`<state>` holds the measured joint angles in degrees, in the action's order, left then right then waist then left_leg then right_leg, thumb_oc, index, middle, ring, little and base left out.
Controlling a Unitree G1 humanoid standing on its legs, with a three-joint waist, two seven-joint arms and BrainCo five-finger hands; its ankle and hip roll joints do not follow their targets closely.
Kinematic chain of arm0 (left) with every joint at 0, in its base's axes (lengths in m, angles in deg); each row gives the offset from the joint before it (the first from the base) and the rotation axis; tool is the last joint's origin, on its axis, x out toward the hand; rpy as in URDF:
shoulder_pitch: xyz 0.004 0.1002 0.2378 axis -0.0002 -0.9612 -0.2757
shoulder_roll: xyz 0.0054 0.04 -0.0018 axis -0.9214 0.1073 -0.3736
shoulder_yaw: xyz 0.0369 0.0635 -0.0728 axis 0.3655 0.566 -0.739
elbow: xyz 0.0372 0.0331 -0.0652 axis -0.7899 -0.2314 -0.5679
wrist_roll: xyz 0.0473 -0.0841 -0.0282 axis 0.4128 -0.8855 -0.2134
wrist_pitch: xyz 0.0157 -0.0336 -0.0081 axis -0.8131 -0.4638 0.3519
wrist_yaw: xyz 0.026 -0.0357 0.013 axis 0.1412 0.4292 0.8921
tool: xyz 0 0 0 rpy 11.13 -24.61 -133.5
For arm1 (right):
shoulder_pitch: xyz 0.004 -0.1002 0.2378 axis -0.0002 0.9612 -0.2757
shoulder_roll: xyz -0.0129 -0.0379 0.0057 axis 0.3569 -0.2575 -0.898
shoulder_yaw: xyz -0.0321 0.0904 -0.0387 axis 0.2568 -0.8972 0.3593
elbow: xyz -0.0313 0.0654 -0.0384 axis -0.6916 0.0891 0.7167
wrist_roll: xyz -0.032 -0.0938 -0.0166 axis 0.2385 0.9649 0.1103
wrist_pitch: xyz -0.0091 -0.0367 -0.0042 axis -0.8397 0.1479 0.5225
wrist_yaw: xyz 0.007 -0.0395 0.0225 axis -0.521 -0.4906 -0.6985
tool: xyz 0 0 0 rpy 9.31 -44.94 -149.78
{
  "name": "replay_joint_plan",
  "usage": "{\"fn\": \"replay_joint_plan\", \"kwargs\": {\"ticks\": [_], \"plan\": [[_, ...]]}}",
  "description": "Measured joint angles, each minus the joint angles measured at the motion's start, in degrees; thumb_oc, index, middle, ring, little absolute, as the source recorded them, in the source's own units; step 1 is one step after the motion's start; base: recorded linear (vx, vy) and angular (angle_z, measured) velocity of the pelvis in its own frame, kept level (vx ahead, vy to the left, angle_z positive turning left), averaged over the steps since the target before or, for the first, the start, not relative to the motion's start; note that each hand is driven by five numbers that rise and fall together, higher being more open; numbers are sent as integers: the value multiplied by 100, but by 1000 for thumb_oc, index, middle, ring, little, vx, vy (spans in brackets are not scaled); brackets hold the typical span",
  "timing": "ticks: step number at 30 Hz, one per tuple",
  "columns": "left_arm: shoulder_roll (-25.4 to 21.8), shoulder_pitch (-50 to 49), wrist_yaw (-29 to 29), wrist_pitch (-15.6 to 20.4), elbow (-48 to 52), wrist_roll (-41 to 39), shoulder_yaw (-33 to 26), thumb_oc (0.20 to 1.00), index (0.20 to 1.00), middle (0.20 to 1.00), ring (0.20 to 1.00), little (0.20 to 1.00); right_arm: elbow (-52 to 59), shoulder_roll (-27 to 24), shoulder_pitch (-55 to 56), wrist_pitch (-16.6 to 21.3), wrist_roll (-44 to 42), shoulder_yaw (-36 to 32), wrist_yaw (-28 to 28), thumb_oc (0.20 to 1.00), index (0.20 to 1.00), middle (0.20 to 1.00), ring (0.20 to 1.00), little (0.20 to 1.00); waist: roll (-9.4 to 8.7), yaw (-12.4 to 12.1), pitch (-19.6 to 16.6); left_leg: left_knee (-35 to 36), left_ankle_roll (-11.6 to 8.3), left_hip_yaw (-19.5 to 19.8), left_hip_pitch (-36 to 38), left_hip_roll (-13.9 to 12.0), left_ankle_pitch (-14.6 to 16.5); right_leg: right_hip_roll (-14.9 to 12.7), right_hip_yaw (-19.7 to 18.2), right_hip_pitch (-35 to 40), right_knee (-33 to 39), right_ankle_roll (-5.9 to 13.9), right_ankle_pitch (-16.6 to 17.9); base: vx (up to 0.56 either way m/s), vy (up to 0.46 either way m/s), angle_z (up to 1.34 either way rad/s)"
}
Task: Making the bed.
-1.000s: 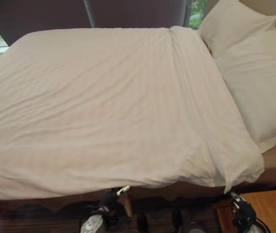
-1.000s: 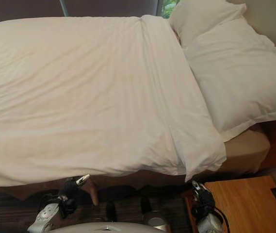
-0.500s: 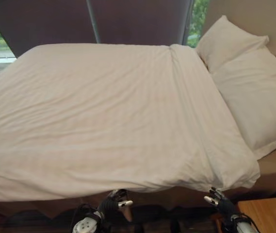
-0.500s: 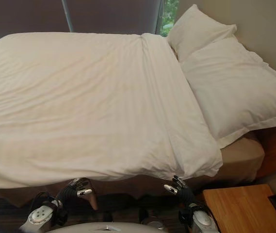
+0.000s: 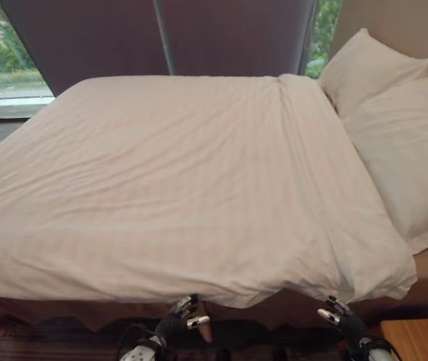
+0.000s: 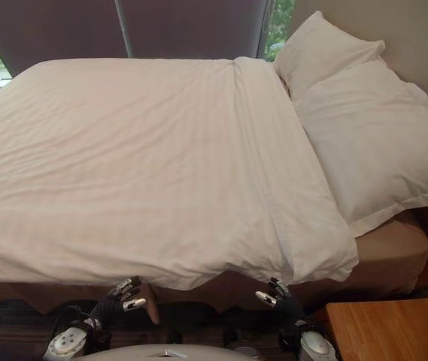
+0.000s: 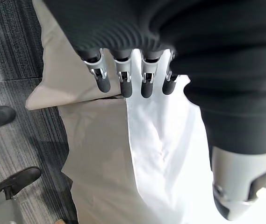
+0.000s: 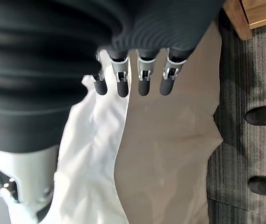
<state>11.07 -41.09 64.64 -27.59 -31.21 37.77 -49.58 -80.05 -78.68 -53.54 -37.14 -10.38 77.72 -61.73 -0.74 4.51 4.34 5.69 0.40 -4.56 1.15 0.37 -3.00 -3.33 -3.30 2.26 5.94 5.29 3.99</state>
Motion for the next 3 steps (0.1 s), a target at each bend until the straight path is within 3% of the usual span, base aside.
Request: {"fn": "replay_joint_plan", "kwargs": {"ticks": [3], "plan": [[-32,49,-15,3,0,103,-6,1000,1000,1000,1000,1000,2,-119,53,1,3,2,-74,1000,1000,1000,1000,1000,1,-1,6,0,-4,40,-15,1,-3,1,22,7,0,-10,-11,-3,2,8]]}}
